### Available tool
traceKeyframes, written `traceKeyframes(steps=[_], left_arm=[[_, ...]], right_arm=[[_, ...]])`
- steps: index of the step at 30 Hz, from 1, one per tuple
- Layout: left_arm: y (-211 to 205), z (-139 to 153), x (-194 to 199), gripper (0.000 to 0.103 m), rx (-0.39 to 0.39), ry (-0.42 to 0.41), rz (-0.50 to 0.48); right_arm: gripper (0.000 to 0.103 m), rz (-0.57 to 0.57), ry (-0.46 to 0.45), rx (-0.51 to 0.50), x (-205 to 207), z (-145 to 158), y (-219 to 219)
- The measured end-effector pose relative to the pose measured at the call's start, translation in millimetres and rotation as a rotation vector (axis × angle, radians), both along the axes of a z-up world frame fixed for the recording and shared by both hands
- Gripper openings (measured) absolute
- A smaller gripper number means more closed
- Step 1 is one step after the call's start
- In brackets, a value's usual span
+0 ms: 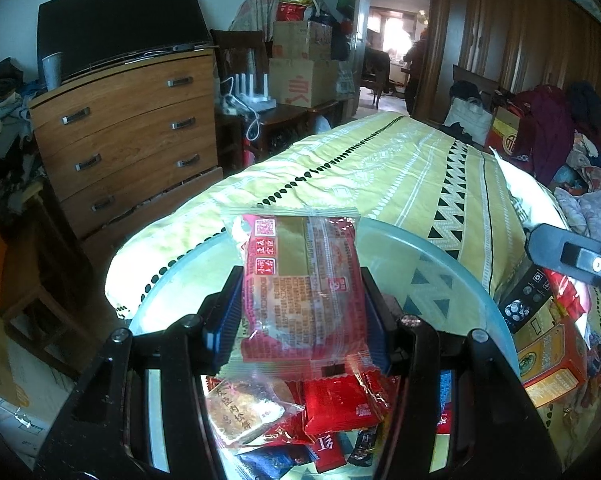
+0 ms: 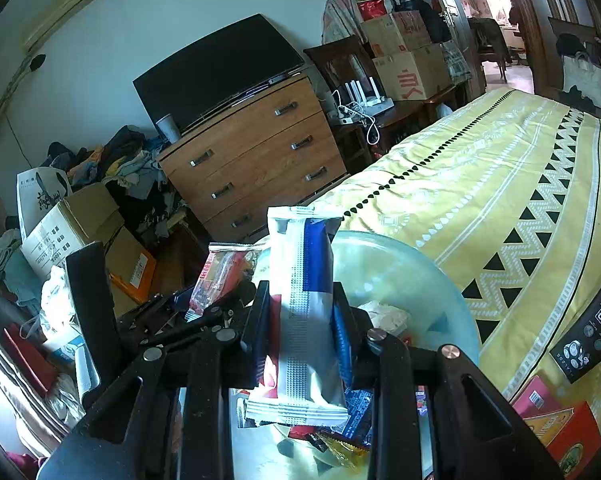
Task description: Organize snacks
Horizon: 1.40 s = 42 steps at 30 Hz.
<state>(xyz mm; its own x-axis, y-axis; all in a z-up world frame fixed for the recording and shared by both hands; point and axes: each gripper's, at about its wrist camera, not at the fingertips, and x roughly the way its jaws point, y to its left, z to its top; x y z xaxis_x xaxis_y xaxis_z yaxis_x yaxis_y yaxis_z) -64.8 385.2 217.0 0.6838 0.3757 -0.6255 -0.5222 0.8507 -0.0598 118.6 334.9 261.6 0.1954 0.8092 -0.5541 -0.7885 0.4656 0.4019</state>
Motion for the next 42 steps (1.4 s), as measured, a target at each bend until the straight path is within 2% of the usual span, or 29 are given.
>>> traceKeyframes(steps=[42], left_arm=[[-1.2,-3.8,0.4,0.054,-0.036,-0.011,0.003]], right_arm=[[0.032,0.014,0.013,-0.02,0.8,1.8,9.1]])
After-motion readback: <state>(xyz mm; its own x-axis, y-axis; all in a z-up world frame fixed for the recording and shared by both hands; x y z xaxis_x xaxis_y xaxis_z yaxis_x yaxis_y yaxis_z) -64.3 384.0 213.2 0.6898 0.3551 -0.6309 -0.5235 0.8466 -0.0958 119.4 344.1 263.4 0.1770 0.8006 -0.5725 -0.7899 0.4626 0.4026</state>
